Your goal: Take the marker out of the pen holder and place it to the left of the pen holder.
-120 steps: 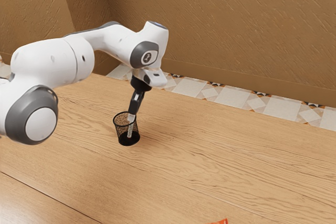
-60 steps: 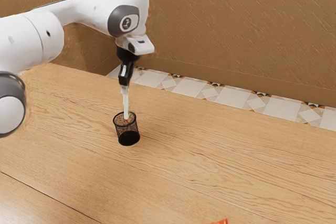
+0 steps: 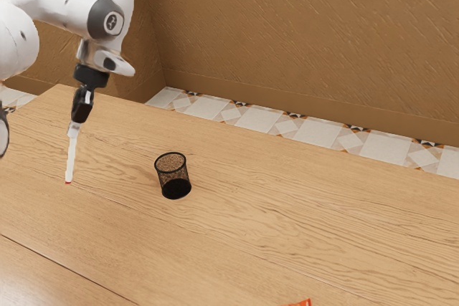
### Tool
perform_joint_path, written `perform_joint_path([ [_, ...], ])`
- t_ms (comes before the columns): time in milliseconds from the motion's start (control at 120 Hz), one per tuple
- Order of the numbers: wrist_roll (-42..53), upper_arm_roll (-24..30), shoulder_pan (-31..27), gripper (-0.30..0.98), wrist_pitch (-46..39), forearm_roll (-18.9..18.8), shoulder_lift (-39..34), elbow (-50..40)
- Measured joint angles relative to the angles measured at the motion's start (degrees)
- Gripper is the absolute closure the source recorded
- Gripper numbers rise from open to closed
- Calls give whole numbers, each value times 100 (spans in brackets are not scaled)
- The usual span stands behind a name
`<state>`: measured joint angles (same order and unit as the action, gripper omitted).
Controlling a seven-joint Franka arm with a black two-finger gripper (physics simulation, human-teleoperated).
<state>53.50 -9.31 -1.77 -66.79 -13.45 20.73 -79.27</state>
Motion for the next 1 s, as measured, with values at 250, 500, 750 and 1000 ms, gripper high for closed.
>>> perform_joint_path([
  [250, -891, -236, -162, 79, 691, -18, 1791, 682],
  [500, -1491, -231, -231, 78, 576, 12, 2191, 781],
  [750, -1890, -236, -317, 76, 402, 107, 2398, 786],
  [1000, -2173, -237, -321, 70, 299, 160, 2477, 779],
])
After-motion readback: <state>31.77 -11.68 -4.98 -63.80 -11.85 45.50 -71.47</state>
